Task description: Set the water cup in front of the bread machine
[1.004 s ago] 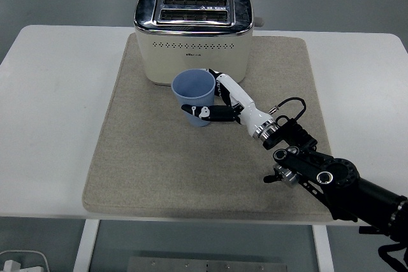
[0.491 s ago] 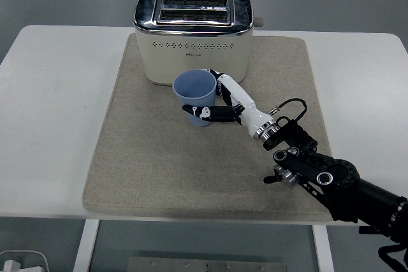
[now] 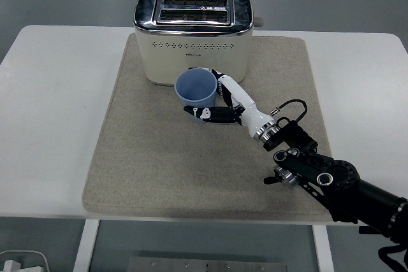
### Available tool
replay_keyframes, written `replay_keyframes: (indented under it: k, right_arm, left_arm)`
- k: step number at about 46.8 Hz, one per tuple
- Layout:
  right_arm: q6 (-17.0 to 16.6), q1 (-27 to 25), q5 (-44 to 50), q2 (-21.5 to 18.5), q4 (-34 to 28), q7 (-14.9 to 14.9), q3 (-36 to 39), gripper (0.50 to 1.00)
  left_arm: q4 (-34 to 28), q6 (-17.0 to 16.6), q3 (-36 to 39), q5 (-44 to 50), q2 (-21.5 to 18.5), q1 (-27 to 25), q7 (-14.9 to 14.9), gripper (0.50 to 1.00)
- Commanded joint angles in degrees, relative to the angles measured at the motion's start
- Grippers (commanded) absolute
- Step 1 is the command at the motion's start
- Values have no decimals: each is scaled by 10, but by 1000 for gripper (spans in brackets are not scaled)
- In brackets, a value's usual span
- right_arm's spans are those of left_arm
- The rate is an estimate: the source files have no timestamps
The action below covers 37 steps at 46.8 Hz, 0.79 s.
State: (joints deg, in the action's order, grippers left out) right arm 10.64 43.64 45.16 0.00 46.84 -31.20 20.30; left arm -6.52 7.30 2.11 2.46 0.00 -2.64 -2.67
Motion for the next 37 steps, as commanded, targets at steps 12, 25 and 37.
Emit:
replay_keyframes:
  k: [12, 25, 37]
  right_arm:
    - [-1, 0, 0, 0, 1, 0, -1, 919]
    - [-4, 0, -1, 0, 5, 2, -1, 919]
    - [-4, 2, -1, 0, 4, 5, 0, 919]
  left_arm:
    - [-1, 0, 0, 0, 0, -1, 0, 996]
    - [0, 0, 0, 0, 0, 0, 0, 996]
    - [0, 0, 0, 0, 0, 0, -1, 996]
